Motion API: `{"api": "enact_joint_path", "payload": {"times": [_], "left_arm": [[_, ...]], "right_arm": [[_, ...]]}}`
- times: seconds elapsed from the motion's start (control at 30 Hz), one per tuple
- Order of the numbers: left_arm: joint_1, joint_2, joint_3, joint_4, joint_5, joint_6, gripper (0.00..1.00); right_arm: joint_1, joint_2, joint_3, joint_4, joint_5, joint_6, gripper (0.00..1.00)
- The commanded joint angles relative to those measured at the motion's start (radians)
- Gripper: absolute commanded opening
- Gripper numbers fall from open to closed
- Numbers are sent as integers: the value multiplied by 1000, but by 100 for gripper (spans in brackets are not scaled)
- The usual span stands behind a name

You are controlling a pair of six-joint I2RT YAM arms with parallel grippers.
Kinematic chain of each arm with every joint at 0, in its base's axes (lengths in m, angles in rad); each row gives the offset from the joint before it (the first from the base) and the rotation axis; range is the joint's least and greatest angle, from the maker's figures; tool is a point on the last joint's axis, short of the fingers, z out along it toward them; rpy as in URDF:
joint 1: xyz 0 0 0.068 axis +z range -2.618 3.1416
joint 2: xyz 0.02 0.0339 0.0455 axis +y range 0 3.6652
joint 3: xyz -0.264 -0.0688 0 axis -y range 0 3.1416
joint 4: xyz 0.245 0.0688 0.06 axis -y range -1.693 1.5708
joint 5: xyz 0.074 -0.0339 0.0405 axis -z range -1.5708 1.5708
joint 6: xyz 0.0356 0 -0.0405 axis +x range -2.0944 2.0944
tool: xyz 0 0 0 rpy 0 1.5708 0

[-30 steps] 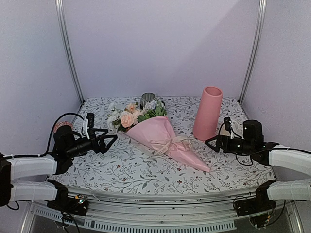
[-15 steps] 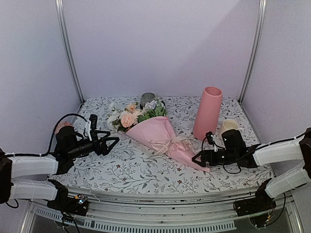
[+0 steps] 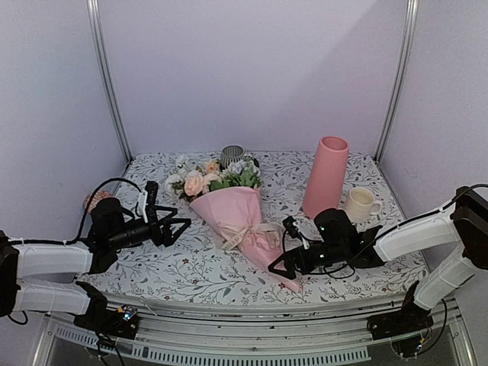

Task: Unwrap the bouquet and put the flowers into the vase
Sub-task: Move the tied bouquet to the center of the board.

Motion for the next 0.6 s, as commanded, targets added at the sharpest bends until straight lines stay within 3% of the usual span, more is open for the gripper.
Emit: {"api": "enact_joint_path", "payload": {"times": [0.0, 0.33, 0.4, 0.57], "left_arm": [[-22, 2, 24, -21, -17, 29, 92], [-85, 39, 55, -61, -41, 71, 89], [-116, 61, 67, -74, -52, 92, 87], [-202, 151, 129, -120, -85, 146, 78]], "right_arm": [[13, -45, 17, 11, 62, -43, 99], [-86, -267, -66, -57, 267, -117, 99], [-95, -281, -65, -43, 326, -149, 99], [-129, -246, -30, 12, 303, -316, 99]]}}
